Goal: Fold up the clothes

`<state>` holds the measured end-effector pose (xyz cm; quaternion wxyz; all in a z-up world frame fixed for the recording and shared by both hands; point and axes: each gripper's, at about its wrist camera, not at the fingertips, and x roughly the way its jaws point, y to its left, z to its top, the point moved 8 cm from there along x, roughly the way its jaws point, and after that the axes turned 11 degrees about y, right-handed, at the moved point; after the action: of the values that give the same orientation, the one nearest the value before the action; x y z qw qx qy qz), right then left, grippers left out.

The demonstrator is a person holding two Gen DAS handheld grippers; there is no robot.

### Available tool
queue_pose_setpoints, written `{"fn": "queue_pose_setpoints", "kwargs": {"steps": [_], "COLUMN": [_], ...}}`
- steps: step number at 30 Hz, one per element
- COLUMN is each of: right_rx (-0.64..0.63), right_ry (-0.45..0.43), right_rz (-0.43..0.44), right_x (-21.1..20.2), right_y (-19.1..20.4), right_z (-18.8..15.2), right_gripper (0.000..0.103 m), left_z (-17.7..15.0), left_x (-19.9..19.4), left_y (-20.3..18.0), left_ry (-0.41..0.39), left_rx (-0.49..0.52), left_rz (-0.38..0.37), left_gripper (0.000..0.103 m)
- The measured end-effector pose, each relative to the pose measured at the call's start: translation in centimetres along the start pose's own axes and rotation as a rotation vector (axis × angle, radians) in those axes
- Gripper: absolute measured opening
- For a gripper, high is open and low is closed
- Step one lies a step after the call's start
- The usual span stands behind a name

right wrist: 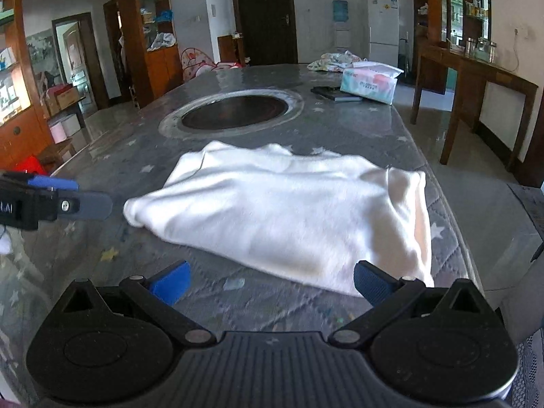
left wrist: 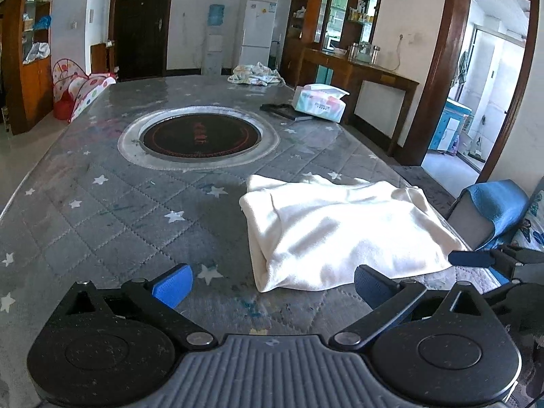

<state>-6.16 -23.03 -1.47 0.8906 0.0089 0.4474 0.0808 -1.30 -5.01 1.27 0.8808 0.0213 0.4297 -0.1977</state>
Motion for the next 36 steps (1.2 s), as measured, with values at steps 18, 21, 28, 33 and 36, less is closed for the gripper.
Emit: {"fn": "queue_pose_setpoints", "kwargs": {"steps": [18, 21, 28, 33, 36], "right_rx": [0.034, 0.031, 0.012, 0.011, 0.012], "right_ry": [0.053, 0.049, 0.031, 0.034, 0.035], "right_rz": [-0.046, -0.059, -0.091, -0.100, -0.105], "right_x": [0.0, 0.0, 0.1, 0.2, 0.2], "right_y": [-0.4, -0.4, 0.0, 0.0, 0.1], "right_z": [-3.3, -3.8, -4.2, -4.1, -4.1], "right_gripper": [0.103, 0.103, 0.103, 0.103, 0.103], "left_z": [-1.8, -2.1, -2.9, -3.6, -3.9], "left_x": [-1.7, -1.7, -1.8, -1.6, -1.6], "left_y": [0.3, 0.7, 0.8, 0.4, 0.1], "left_ry": [-0.019, -0.021, -0.011, 0.011, 0.017], "left_rx": [-0.016, -0.031, -0.043, -0.029, -0.023], "left_rz": [0.018, 0.028, 0.013, 0.012, 0.015], "left_gripper": [0.103, 0.103, 0.103, 0.103, 0.103]}}
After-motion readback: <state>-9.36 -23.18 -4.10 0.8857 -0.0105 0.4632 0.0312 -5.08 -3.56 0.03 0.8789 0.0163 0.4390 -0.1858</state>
